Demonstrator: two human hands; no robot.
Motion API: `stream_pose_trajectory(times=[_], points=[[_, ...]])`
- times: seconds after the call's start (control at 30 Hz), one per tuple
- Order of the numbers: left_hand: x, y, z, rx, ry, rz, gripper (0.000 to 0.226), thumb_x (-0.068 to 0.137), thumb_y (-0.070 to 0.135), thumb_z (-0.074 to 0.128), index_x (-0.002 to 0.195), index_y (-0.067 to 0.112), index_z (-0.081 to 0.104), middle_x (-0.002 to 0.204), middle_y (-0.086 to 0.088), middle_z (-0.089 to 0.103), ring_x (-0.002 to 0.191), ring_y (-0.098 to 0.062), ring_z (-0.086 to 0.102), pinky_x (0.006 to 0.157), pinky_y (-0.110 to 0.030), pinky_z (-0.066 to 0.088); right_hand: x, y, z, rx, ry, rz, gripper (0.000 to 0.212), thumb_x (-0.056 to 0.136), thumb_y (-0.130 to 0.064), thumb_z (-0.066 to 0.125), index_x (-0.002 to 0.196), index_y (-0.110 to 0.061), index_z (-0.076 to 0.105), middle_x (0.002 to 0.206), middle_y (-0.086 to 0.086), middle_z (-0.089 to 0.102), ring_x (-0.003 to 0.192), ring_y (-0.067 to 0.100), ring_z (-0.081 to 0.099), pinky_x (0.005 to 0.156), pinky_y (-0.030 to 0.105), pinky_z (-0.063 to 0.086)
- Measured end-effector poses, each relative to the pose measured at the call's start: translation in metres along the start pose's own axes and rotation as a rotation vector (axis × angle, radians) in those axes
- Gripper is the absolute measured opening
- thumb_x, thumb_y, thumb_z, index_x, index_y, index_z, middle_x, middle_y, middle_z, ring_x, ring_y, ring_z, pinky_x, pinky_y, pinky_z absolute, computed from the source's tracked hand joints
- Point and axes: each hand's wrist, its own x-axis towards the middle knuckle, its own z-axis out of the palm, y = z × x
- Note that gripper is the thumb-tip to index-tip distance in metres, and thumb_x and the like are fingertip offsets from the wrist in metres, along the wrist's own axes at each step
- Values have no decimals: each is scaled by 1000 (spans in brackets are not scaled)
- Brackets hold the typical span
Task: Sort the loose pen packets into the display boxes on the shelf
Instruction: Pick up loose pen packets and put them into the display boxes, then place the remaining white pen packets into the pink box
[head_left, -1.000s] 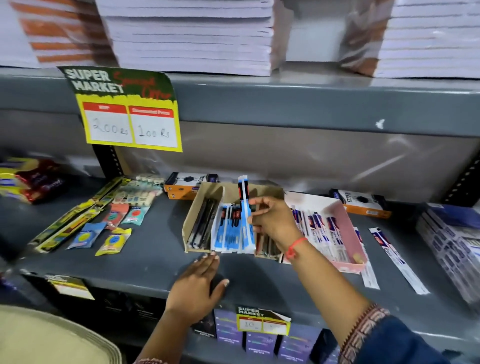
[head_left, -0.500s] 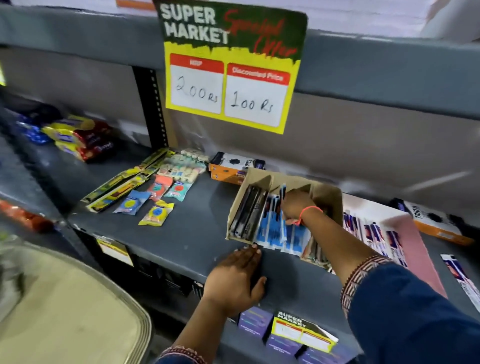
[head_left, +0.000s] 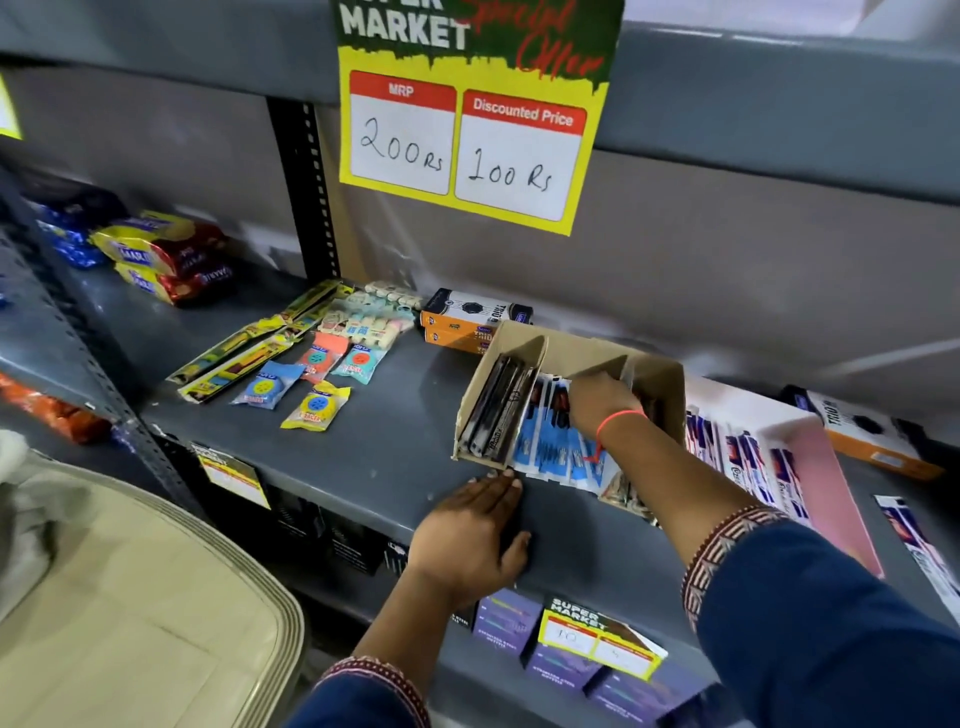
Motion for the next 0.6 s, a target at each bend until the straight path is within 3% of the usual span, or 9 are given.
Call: stream_pose_trajectory(times=[0.1,0.27,0.47,0.6], points=[[0,-1,1,3,-21,2,58,89,40,46,138,13,36,144,-7,39,133,-21,34,106,-21,4,-7,7,-11,67,162,-20,31,90,2,36,108,5,62,112,23,67,102,35,65,82,39,52],[2,6,4,32,-56,-33,59,91,42,38,141,12,28,149,-7,32,137,-18,24,109,-21,1,-27,52,-29,329,424,121,28,85,-9,47,99,-2,70,105,28,69,98,42,66,83,40,53],[3,35,15,102,-118,-48,67,94,50,27,143,7,15,153,-11,18,140,-19,9,111,-27,-4,-62,118,-28,416,531,337,32,85,-8,48,105,-13,72,114,18,70,105,38,65,87,37,51],[8,65,23,76,-147,8,68,94,51,25,144,7,13,154,-10,15,140,-19,8,110,-26,-6,-87,164,-21,456,557,511,29,90,-15,46,106,-9,70,114,27,66,104,43,62,85,41,51]])
